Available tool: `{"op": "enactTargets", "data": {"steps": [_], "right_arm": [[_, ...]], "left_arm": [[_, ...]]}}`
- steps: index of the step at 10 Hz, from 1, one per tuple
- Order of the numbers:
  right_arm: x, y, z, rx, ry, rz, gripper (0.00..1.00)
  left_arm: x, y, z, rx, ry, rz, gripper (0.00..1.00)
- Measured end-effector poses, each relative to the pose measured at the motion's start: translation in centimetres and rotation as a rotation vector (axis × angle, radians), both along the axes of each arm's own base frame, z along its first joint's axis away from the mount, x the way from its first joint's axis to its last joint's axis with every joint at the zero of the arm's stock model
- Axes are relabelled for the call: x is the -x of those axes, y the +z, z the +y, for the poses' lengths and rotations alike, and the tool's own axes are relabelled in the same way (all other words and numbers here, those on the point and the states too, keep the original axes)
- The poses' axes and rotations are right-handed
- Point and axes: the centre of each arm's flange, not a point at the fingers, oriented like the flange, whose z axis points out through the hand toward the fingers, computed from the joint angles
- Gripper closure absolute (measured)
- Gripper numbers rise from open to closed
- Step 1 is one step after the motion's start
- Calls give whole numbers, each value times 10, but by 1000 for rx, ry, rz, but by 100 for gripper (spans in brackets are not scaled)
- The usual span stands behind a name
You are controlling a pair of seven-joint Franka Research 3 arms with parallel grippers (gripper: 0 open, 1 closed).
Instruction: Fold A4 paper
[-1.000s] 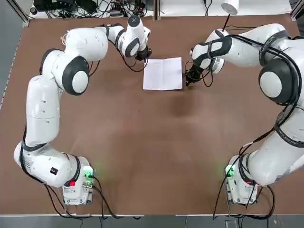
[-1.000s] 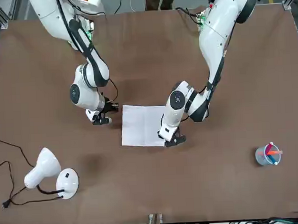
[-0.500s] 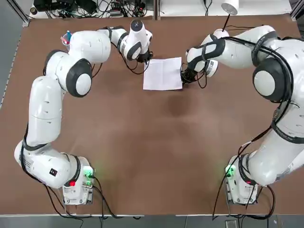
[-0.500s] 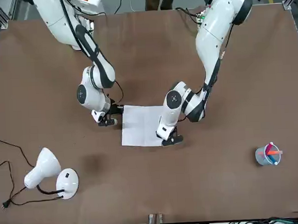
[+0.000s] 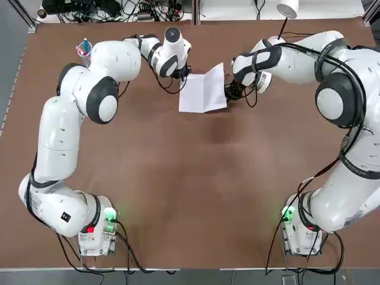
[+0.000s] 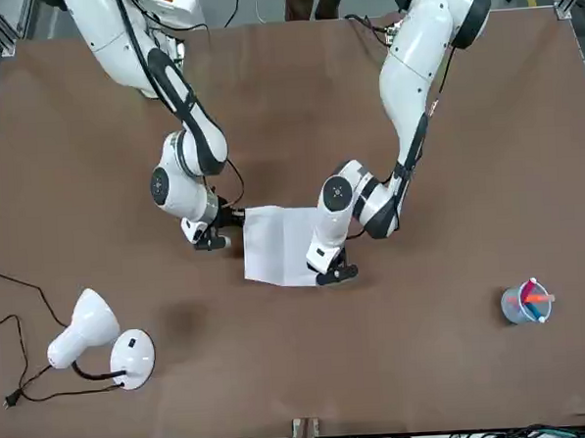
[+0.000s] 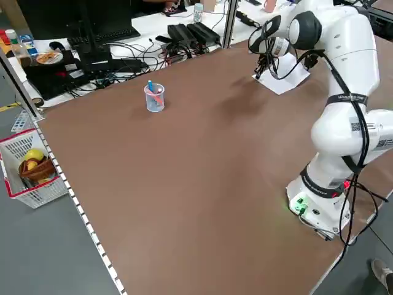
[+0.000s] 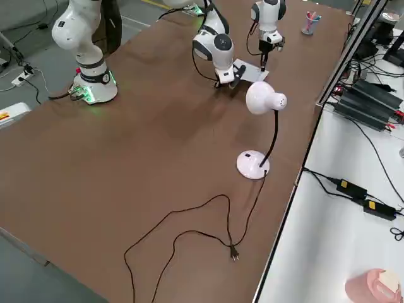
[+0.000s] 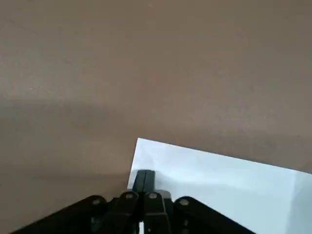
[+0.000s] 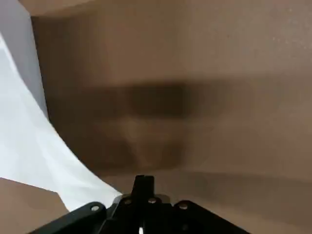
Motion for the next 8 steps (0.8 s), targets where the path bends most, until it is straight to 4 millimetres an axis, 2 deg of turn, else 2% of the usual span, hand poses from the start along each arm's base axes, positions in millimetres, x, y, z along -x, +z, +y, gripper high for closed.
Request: {"op": "enactTargets", "data": {"steps": [3,6,8], "right_arm": [[-2,7,6,-14,6,-4,99],[-3,34,13,-46,25,-4,99],[-4,45,14,-61,22,-5,99]], "left_arm": [[0,0,0,0,0,0,99],[0,0,0,0,0,0,99],[0,0,0,0,0,0,99]]}}
